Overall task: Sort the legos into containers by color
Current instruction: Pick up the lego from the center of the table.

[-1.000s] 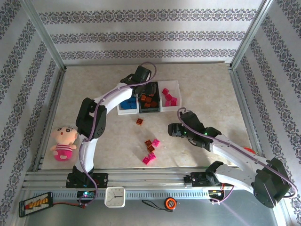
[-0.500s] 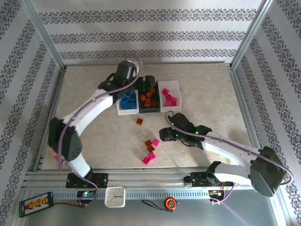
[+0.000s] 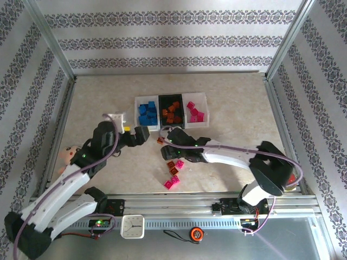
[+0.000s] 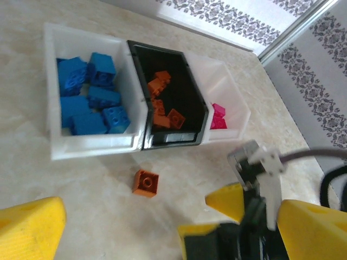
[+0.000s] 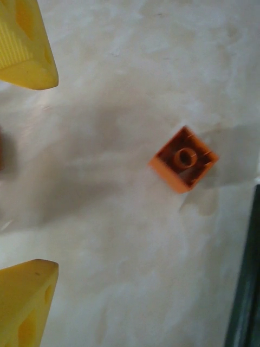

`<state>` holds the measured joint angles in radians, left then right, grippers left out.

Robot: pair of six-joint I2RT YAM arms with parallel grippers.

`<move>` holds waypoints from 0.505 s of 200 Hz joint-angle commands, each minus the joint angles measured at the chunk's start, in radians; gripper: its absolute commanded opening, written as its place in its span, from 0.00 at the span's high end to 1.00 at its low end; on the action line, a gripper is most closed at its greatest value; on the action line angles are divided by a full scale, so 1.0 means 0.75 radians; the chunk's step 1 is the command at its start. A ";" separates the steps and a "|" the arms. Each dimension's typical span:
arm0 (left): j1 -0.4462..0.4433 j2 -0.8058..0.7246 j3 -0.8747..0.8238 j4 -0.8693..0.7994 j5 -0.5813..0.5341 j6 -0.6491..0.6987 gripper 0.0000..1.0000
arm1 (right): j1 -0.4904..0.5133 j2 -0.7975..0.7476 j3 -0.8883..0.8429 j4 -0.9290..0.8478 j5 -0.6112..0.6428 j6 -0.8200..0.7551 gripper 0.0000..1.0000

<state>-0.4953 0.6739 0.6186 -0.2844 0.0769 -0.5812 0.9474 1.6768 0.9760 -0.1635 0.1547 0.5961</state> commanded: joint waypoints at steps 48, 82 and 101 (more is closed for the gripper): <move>0.013 -0.280 -0.173 -0.211 -0.100 -0.129 0.00 | 0.013 0.299 0.256 0.072 0.303 0.196 0.18; 0.013 -0.299 -0.184 -0.252 -0.120 -0.143 0.00 | 0.008 0.380 0.315 0.050 0.332 0.224 0.23; 0.013 -0.310 -0.189 -0.266 -0.140 -0.147 0.00 | 0.007 0.427 0.356 0.032 0.319 0.228 0.27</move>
<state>-0.4953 0.4599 0.4900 -0.4347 0.0090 -0.6670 0.9516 1.9511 1.1969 -0.1158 0.3565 0.7376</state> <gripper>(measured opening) 0.996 0.744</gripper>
